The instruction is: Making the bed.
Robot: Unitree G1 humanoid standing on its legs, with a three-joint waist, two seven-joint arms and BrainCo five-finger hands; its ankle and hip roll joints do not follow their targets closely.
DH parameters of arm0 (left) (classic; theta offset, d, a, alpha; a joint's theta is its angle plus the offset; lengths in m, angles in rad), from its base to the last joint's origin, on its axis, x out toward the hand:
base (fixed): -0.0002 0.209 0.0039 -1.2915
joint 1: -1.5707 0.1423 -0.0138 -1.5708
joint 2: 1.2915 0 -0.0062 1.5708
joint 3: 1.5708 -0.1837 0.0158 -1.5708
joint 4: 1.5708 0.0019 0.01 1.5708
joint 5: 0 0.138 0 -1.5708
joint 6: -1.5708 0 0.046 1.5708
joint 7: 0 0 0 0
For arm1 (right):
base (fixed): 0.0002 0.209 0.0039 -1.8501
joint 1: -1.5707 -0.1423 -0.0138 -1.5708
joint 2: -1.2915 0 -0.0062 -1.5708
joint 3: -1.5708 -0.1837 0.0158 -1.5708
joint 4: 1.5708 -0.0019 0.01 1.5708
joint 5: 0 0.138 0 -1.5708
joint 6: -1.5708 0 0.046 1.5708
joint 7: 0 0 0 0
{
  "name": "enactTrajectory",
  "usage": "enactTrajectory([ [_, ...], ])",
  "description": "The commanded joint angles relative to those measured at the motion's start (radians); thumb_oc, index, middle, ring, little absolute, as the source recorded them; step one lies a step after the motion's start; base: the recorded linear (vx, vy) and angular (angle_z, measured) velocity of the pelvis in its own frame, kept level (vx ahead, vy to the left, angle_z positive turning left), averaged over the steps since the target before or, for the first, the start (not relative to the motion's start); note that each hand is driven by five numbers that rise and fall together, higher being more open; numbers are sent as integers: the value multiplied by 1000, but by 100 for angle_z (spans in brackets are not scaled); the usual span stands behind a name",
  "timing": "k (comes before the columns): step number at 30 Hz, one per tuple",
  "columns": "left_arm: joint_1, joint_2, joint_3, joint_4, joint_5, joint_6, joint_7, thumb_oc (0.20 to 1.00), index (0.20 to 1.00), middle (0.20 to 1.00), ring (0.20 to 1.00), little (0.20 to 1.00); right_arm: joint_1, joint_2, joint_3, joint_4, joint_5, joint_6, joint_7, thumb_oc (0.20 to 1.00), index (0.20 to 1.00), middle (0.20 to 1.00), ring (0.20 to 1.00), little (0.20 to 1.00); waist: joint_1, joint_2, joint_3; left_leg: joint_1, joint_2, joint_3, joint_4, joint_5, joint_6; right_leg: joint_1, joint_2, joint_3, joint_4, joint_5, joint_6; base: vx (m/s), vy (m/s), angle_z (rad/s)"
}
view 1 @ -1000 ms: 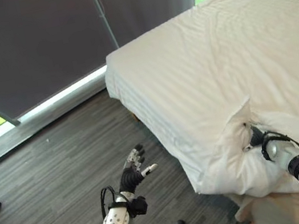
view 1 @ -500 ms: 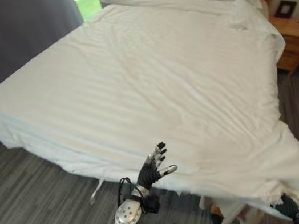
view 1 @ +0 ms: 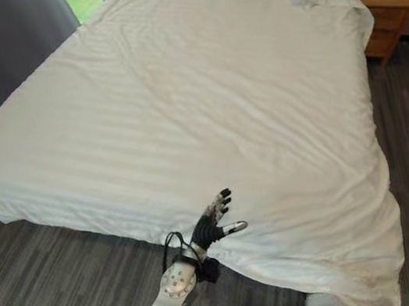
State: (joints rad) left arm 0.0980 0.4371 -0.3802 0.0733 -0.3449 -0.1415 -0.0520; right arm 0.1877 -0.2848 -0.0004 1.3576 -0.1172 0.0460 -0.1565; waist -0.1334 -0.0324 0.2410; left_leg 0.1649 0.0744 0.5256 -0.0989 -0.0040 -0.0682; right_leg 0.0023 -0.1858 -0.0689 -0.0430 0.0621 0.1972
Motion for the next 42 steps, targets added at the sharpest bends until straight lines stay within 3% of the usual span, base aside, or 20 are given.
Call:
enactTrajectory([
  [1,6,-31,36,-67,-30,-21,-25,1000,1000,1000,1000,1000,60,-62,5,71,45,37,17,1000,1000,1000,1000,1000,-3,-7,-1,-1,29,-53,12,-18,-7,44,-79,-122,83,25,46,-16,-20,-10],
  [7,30,-27,59,-75,-42,-15,-77,1000,1000,1000,1000,1000,29,-269,-100,91,63,22,54,1000,1000,1000,1000,1000,13,-33,-13,-6,33,-70,12,-13,-12,68,-84,-152,75,28,45,-10,-38,-3],
  [8,30,-29,59,-75,-42,-14,-78,1000,1000,1000,1000,1000,30,-272,-102,91,63,22,55,1000,1000,1000,1000,1000,11,-31,-12,-6,33,-72,12,-13,-12,69,-84,-154,73,29,45,-4,-56,12],
  [9,27,-28,62,-74,-47,-19,-76,1000,1000,1000,1000,1000,8,-361,-135,23,75,-11,34,1000,1000,1000,1000,1000,19,-40,-14,-5,38,-77,12,-15,-16,81,-85,-164,63,26,49,-20,-54,16],
  [13,29,-22,65,-70,-44,-19,-76,1000,1000,1000,1000,1000,-22,-453,-165,-156,111,-54,16,1000,1000,1000,1000,1000,29,-44,-22,-15,44,-78,12,-4,-18,83,-82,-171,54,28,45,-19,-43,12],
  [14,46,-12,74,-71,-43,-21,-79,1000,1000,1000,1000,1000,-27,-509,-185,-411,148,-94,6,862,862,862,862,862,36,-48,-27,-10,47,-80,12,-10,-18,94,-83,-176,51,14,45,10,-41,6],
  [15,50,-13,77,-70,-44,-20,-84,1000,1000,1000,1000,1000,-14,-516,-191,-540,147,-106,4,203,203,203,203,203,36,-48,-31,-9,48,-81,12,-11,-18,97,-83,-178,48,12,45,-3,-45,0],
  [16,49,-13,77,-70,-44,-19,-84,1000,1000,1000,1000,1000,-9,-515,-194,-547,146,-102,4,200,200,200,200,200,37,-48,-32,-13,48,-80,12,-5,-18,94,-82,-178,47,16,43,-6,-31,0],
  [19,54,-22,100,-77,-45,-21,-78,1000,1000,1000,1000,1000,-11,-484,-198,-957,158,-143,-6,200,200,200,200,200,46,-42,-46,-14,55,-87,12,-2,-19,104,-79,-190,36,4,36,4,-61,6],
  [23,37,-16,105,-92,-69,-18,-67,1000,1000,1000,1000,1000,-214,-324,-70,-885,424,-193,5,200,200,200,200,200,78,-31,-53,-13,62,-103,12,4,-22,125,-71,-207,24,-11,27,15,-58,13],
  [25,23,-24,110,-92,-79,-20,-59,1000,1000,1000,1000,1000,-308,-216,-72,-865,602,-246,19,200,200,200,200,200,98,-21,-54,-16,66,-114,12,10,-26,134,-68,-216,21,-18,22,6,-49,12],
  [26,21,-23,112,-92,-79,-19,-59,1000,1000,1000,1000,1000,-312,-215,-71,-862,604,-248,20,200,200,200,200,200,97,-23,-53,-19,66,-114,12,16,-25,131,-68,-216,20,-14,20,7,-54,10],
  [28,9,-47,110,-85,-121,-21,-47,1000,1000,1000,1000,1000,-391,-78,-70,-844,802,-298,23,200,200,200,200,200,126,-8,-57,-25,69,-126,12,25,-32,143,-66,-232,12,-20,14,20,-47,19],
  [29,8,-45,110,-84,-122,-21,-46,1000,1000,1000,1000,1000,-392,-77,-70,-842,807,-300,25,200,200,200,200,200,126,-9,-56,-25,70,-128,12,25,-32,143,-65,-233,11,-20,13,44,-48,18],
  [31,10,-74,100,-74,-189,-23,-48,1000,1000,1000,1000,1000,-412,22,-58,-869,941,-331,55,200,200,200,200,200,144,8,-56,-36,71,-143,12,36,-42,155,-65,-255,-2,-23,10,45,-60,14],
  [38,38,-116,72,-12,-325,-9,-73,1000,1000,1000,1000,1000,-449,89,-47,-909,1065,-359,86,200,200,200,200,200,161,65,-31,-77,73,-158,12,67,-59,153,-71,-283,-31,-17,11,-17,-24,19],
  [42,46,-135,60,43,-353,-7,-98,1000,1000,1000,1000,1000,-428,53,-66,-751,1066,-323,96,200,200,200,200,200,140,120,1,-113,75,-143,12,88,-74,114,-78,-272,-42,-8,15,-81,37,-1],
])
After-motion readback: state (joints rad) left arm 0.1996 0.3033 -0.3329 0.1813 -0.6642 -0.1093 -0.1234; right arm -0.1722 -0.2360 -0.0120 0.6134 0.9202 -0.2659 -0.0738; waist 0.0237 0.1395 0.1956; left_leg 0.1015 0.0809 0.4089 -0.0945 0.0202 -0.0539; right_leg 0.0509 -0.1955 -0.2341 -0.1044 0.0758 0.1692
